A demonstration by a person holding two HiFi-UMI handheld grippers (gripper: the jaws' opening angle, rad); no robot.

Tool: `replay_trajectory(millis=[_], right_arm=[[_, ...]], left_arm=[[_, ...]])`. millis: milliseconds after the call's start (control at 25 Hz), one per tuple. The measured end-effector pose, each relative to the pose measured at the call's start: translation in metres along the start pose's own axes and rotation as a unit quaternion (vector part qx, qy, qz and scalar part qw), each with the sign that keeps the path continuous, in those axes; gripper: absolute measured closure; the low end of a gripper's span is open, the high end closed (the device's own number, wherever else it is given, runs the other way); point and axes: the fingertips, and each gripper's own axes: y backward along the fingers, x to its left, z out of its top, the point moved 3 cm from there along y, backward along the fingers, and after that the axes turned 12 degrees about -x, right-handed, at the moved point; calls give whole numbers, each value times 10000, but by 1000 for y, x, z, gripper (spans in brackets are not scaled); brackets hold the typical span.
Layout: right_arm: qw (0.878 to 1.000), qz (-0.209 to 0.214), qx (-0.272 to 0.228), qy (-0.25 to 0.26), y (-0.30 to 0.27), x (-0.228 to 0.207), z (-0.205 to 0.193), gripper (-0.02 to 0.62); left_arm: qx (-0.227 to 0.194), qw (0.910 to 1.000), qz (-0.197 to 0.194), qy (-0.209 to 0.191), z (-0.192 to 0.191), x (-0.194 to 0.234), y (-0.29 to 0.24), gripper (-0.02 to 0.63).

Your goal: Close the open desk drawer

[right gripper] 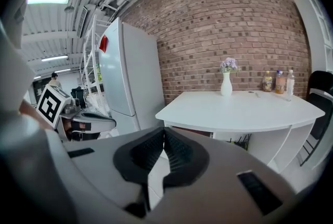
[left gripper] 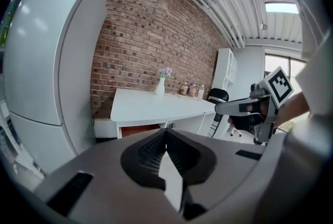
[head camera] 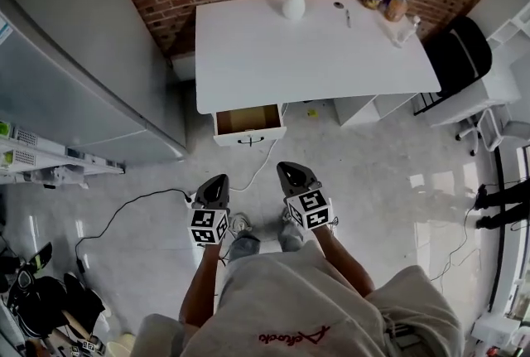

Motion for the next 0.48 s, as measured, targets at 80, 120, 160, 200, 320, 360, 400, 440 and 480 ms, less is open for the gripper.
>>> replay_trajectory(millis=[80, 120, 160, 200, 320, 360, 400, 440, 480], right_arm=[[9999, 78, 65, 11, -5, -7, -4, 578], [9999, 108, 107, 7, -7, -10, -7, 578], [9998, 129, 156, -1, -9, -12, -11, 578], [9997, 144, 210, -11, -11, -14, -16, 578], [9992, 166, 361, -56, -18, -18, -32, 578], [9990, 161, 401, -81, -21, -20, -38, 578], [9988, 151, 443, -108, -23, -21, -45, 578], [9986, 135, 493, -138, -25, -21, -52, 578], [9983, 114, 548, -171, -26, -19, -60, 578]], left_arm=[[30, 10000, 41, 33, -4, -2, -4, 594], [55, 10000, 49, 50, -7, -3, -5, 594], [87, 9999, 52, 71, -10, -3, -6, 594], [120, 9999, 52, 95, -14, -4, -7, 594], [248, 9996, 3, 130, -26, -3, -11, 594], [294, 9995, -25, 135, -31, -3, -14, 594], [342, 9993, -49, 154, -37, -2, -16, 594], [397, 9990, -69, 187, -44, 0, -17, 594], [456, 9987, -87, 222, -52, 2, -17, 594]])
